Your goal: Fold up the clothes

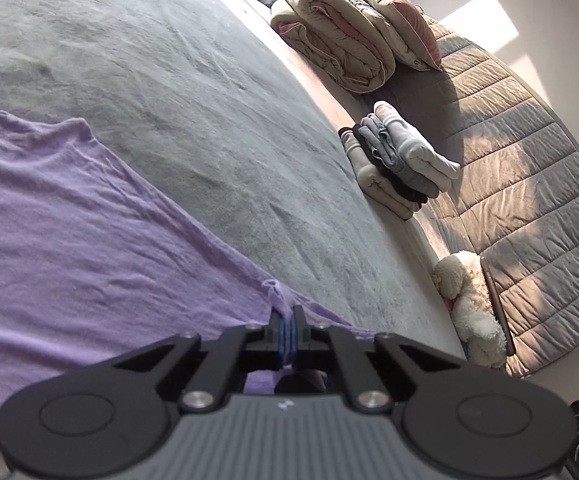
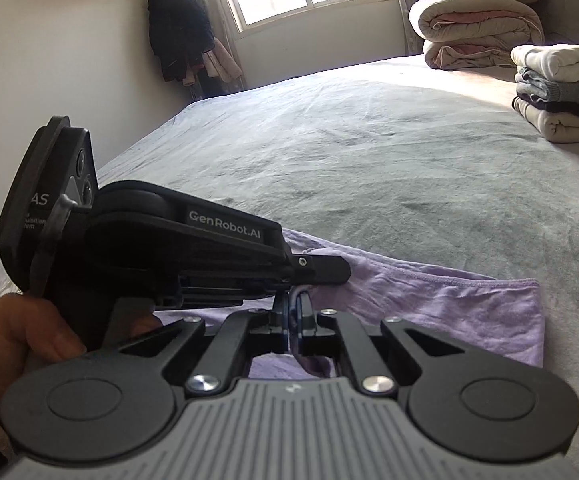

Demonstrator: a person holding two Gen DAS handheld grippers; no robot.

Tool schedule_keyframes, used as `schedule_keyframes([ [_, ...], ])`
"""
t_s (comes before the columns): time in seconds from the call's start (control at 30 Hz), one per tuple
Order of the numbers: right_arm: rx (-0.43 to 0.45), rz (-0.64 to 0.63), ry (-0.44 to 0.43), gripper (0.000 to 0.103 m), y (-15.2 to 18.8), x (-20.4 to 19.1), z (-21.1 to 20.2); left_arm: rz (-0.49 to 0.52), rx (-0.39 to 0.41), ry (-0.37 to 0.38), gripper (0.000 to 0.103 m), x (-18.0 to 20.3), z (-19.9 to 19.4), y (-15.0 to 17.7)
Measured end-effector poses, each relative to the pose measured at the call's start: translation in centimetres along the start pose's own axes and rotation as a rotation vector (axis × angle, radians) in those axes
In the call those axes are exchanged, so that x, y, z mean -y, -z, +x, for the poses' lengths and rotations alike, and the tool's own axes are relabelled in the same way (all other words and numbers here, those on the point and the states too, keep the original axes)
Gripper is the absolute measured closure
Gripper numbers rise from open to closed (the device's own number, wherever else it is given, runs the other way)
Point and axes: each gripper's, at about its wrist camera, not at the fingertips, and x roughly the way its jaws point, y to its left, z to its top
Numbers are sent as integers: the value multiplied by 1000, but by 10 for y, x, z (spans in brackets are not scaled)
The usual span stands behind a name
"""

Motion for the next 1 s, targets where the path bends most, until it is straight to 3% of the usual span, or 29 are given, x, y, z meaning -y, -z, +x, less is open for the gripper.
schedule_keyframes([
  [0.67,-48,-16,-197,97,-17,-102,104,92,79,-260,101,-97,-84,-68],
  [1.0,-83,9,-300,97,-19,-157,150,95,107,-333,101,-153,-129,-87],
])
